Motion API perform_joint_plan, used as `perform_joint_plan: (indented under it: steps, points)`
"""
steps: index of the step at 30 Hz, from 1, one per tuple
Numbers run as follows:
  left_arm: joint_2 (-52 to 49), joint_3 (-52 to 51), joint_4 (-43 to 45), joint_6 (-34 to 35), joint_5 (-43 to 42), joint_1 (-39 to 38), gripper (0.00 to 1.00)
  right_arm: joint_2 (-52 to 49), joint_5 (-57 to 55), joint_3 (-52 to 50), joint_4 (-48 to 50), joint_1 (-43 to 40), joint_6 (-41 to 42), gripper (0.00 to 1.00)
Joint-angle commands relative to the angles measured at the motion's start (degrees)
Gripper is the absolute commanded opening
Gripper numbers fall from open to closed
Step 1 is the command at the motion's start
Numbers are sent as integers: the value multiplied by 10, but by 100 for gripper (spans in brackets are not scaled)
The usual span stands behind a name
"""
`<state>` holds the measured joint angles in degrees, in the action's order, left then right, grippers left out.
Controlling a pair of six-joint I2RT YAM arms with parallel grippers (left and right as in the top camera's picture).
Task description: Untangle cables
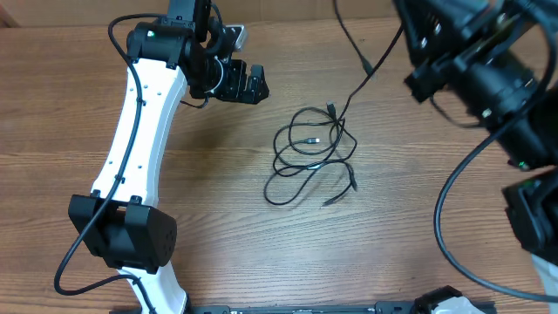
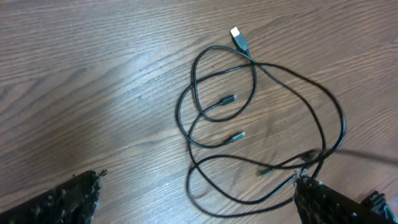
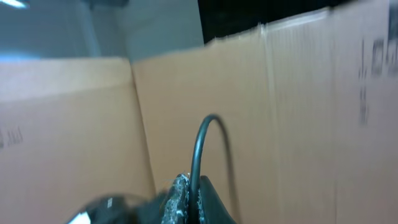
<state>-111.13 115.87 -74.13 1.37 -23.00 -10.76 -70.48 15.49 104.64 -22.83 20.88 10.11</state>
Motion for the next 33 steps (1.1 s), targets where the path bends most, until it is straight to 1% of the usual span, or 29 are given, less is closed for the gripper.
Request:
perform_joint_plan:
  steps: [1,4,6,11,12,18,19,21,23,27,32,33]
  points:
    - [16,13,-7,-11,3,-3,100,-27,-15,69,27,-1,-15,4]
    - [16,13,-11,-27,-12,-9,100,-56,-16,128,67,-1,-19,4]
    - [16,13,-10,-27,-12,-10,100,-68,-19,149,81,-1,-19,4]
    - [15,13,-11,-27,-10,-11,100,-79,-90,174,85,-1,-46,3]
    - [15,13,-11,-29,-9,-11,100,-79,-133,174,64,-3,-77,4]
    - [15,12,-11,-31,-8,-11,100,-83,-308,174,-62,-52,-165,4]
    - [15,12,-10,-31,-8,-11,100,-87,-363,174,-100,-81,-186,4]
    - [15,12,-10,-31,-8,-11,100,-95,-416,174,-136,-121,-202,4]
    - [15,12,-11,-31,-8,-11,100,-104,-447,173,-164,-166,-210,4]
    - [15,12,-10,-31,-8,-12,100,-132,-450,173,-214,-276,-208,4]
    - [15,12,-10,-31,-8,-12,100,-182,-443,172,-250,-390,-205,4]
    - [15,12,-10,-31,-8,-12,100,-193,-435,172,-255,-415,-185,4]
